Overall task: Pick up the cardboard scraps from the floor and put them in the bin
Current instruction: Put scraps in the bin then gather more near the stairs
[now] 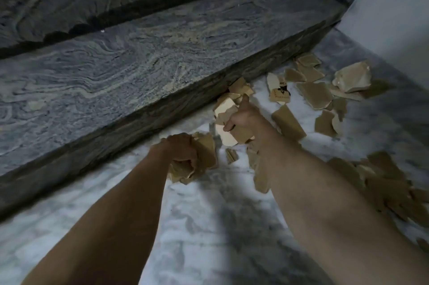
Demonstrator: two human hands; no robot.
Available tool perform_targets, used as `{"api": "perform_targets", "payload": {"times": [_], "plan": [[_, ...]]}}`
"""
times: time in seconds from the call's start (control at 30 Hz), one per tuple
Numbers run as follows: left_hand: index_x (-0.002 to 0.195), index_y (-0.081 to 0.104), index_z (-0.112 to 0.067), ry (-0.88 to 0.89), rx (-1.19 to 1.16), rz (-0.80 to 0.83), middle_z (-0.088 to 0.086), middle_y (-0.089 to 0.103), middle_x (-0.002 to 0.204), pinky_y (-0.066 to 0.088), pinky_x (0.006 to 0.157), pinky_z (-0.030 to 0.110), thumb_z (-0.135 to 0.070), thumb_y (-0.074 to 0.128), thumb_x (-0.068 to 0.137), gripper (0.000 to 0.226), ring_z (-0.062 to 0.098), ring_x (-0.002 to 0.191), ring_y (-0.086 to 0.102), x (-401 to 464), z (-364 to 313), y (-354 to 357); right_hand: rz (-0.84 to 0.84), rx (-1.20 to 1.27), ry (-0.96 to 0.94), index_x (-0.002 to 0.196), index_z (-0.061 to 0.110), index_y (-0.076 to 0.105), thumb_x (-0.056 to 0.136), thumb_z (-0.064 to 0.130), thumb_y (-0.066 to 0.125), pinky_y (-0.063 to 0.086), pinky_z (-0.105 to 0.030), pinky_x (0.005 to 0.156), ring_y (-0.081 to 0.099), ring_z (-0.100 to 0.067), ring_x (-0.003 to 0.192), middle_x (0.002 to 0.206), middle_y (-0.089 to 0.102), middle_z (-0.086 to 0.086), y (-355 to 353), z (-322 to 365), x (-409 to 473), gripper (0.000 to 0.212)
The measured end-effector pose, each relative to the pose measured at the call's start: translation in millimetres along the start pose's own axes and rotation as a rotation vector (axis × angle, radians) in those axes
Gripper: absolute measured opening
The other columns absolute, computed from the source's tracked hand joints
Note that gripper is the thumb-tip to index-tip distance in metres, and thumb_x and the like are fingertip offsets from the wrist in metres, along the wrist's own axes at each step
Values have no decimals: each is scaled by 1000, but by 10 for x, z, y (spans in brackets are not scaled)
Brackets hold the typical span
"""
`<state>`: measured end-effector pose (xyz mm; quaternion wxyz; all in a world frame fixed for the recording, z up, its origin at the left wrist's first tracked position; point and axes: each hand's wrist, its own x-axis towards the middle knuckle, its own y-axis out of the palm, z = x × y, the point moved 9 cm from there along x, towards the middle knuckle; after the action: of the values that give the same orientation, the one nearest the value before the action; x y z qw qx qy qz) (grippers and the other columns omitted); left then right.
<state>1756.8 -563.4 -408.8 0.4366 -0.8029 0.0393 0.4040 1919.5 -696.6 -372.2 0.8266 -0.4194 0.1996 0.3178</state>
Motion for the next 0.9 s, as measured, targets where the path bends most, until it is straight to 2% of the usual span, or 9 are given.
{"api": "perform_targets", "payload": {"times": [0.07, 0.13, 0.27, 0.37, 0.47, 0.57, 0.7, 0.8, 0.9], "plan": [[95, 63, -24, 15, -24, 1, -3, 66, 96, 37, 108, 48, -43, 79, 60, 44, 23, 99, 60, 7, 24, 8, 29, -97, 23, 157, 17, -8, 68, 10, 88, 41, -38, 103, 28, -33, 144, 163, 19, -8, 95, -9, 76, 132], [87, 62, -25, 18, -89, 13, -3, 67, 93, 31, 110, 51, -46, 78, 55, 42, 23, 97, 59, 5, 60, 20, 44, -209, 47, 158, 16, 6, 63, 18, 91, 43, -37, 102, 34, -33, 141, 161, 26, -8, 169, -47, 90, 127], [94, 71, -15, -30, -494, 66, 7, 72, 93, 54, 89, 40, -32, 85, 57, 43, 27, 90, 67, -73, 159, 65, -87, -369, 14, 152, 20, 30, 54, 24, 94, 45, -45, 104, 36, -32, 139, 154, 37, -7, 130, -65, 21, 117], [95, 74, -7, -83, -817, 57, 12, 76, 92, 56, 75, 33, -20, 88, 53, 46, 30, 87, 71, -116, 245, 33, -169, -410, -39, 144, 20, 41, 59, 19, 92, 46, -39, 100, 32, -30, 138, 146, 37, -9, 101, -63, -20, 99], [99, 73, -5, -65, -1100, -7, 16, 76, 94, 56, 88, 43, -23, 85, 42, 61, 35, 89, 72, -109, 280, -30, -96, -370, -116, 145, 23, 42, 62, 11, 89, 50, -38, 98, 46, -30, 131, 143, 49, -8, 188, -9, 24, 96], [102, 73, -3, -76, -1311, -67, 20, 75, 102, 54, 95, 53, -19, 86, 51, 55, 36, 91, 72, -142, 281, -35, 25, -214, -118, 149, 18, 37, 60, 9, 88, 52, -36, 95, 53, -29, 124, 142, 52, -7, 94, 51, 85, 103], [103, 73, -3, -148, -1383, -148, 18, 77, 98, 55, 91, 53, -16, 84, 63, 43, 37, 93, 72, -257, 247, 78, 58, -20, -92, 148, 8, 35, 59, 6, 90, 50, -30, 90, 49, -28, 127, 145, 47, -5, -382, 155, 177, 105], [96, 74, -6, -193, -1399, -253, 17, 77, 93, 56, 85, 50, -16, 82, 68, 31, 35, 88, 72, -298, 209, 50, 81, -92, -97, 147, 5, 34, 60, 10, 91, 48, -29, 86, 50, -31, 126, 145, 47, -10, -435, 233, 233, 104], [95, 73, -7, -195, -1439, -318, 17, 77, 97, 57, 80, 42, -12, 80, 71, 25, 33, 85, 71, -270, 95, 15, 175, -206, -109, 153, 12, 24, 62, 10, 90, 48, -35, 96, 44, -34, 133, 152, 39, -10, -36, 187, 272, 112]]}}
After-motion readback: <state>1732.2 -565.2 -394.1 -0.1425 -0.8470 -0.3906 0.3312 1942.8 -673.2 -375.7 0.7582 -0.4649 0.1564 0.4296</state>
